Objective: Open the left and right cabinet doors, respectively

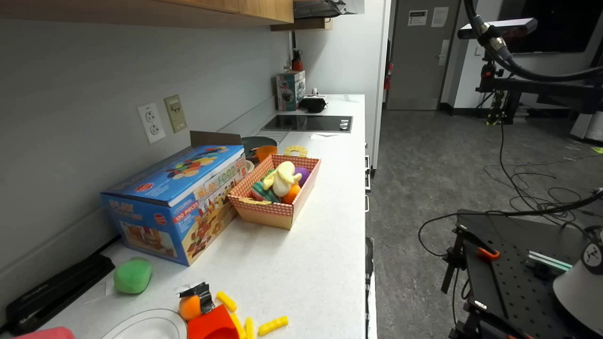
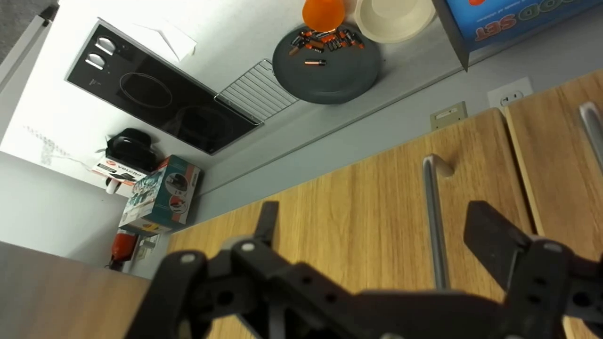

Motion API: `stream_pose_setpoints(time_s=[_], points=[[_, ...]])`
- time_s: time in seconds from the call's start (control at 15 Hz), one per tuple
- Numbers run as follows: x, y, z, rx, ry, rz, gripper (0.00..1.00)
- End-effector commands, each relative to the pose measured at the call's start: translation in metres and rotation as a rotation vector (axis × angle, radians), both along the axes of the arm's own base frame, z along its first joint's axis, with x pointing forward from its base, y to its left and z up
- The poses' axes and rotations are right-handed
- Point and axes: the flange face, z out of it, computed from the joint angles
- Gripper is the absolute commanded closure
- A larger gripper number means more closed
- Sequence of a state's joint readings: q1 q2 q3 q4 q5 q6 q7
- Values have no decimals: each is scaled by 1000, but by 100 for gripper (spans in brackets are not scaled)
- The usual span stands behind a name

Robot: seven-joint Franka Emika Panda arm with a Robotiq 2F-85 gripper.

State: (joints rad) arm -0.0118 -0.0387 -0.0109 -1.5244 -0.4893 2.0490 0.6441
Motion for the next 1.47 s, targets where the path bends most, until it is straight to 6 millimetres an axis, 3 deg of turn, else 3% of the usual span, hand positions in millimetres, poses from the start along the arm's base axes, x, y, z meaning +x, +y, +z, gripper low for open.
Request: stream_pose_setpoints(time_s=[0.0, 0.27, 0.33, 0.6, 0.93, 1.4], points=[[1, 0, 4, 15, -35, -16, 0], [0, 4, 4, 79, -24, 7, 0], [17, -9, -26, 88, -20, 11, 0], [14, -3, -32, 167, 28, 75, 0], [6, -11, -23, 222, 30, 134, 0], [-23, -7, 16, 291, -27, 251, 0]])
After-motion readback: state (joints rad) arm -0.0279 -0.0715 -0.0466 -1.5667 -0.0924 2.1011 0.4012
